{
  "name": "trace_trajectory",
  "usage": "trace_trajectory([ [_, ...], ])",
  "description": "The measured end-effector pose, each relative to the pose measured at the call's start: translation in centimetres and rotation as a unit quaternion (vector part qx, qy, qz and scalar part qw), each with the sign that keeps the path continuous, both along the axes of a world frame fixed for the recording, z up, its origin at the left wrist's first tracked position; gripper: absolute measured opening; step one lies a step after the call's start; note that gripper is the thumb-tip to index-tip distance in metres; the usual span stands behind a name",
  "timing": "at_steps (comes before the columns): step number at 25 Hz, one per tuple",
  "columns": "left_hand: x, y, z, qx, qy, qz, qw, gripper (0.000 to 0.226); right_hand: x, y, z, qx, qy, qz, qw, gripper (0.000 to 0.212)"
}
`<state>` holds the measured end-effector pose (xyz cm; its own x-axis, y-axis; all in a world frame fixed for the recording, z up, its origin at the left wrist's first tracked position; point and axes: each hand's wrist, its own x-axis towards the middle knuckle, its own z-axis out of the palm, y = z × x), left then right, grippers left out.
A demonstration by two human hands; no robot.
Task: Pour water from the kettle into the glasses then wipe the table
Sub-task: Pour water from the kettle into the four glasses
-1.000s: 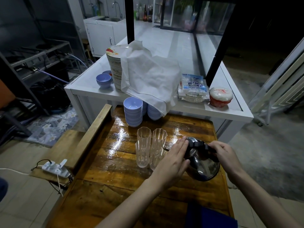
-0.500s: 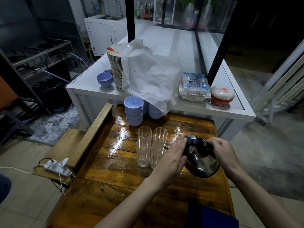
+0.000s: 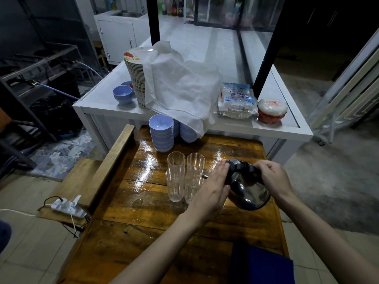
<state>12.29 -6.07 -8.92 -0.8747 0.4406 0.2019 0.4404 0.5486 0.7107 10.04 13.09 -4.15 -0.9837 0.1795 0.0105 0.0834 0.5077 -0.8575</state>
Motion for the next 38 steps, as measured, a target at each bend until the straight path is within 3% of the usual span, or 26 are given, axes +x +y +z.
trace_trajectory([
  [16,0.5,0.4,-1.0,0.024,0.002,0.016,1.000,0.059,0.0,-0.2,-0.2,0.039,0.016,-0.030,0.999,0.042],
  [38,0.8,0.9,-0.7,0.029,0.001,0.039,0.999,0.060,-0.3,-0.5,1.1,0.060,0.034,0.000,0.998,0.037],
])
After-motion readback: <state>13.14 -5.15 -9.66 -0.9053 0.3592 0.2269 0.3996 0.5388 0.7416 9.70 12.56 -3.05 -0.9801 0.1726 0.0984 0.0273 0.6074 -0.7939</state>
